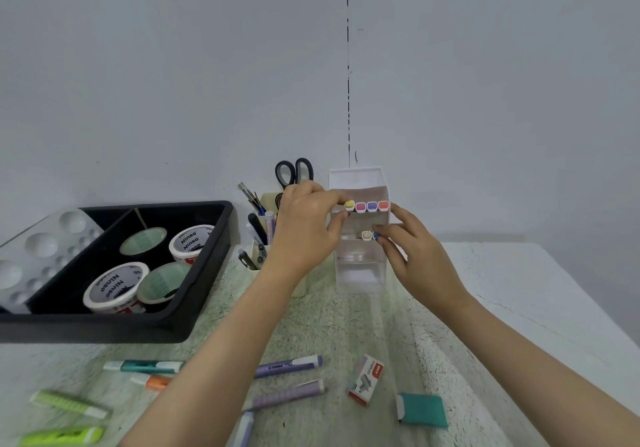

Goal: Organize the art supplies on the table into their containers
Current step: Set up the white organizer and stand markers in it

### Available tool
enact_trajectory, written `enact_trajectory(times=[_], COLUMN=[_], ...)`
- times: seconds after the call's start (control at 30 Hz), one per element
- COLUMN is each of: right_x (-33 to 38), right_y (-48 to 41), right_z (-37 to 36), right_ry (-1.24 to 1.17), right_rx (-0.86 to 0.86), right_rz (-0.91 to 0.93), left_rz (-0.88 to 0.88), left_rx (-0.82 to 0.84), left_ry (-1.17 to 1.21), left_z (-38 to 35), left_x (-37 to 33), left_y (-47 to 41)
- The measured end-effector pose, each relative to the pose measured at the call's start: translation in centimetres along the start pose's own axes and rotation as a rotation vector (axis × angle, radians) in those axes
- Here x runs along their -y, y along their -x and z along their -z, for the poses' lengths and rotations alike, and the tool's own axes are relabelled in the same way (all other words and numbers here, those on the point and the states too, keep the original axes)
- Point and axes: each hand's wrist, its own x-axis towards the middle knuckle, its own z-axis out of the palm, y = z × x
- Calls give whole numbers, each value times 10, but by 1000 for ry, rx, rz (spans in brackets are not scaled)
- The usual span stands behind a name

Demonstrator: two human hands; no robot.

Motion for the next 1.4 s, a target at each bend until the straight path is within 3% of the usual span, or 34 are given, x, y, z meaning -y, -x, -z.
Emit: enact_trajectory(times=[0.33,0.67,1.03,1.27,1.4], right_x=[-2,-3,-1,-1,-1], right_y=[-2,-3,-4,-4,-3], right_z=[3,2,2,2,3], right_ry=[10,6,-12,-11,-9], right_rx=[25,23,20,23,21], right_rz=[-4,-18,-28,-26,-20], left_rz=[-99,-193,-116,-84,-151], left_rx=[-46,-268,-122,-137,-200], left_ry=[-76,-11,-78,52,82], left_z=[-3,-8,-12,-6,0], left_x=[-3,1,3,2,-1], left_y=[-3,4,-4,-3,3])
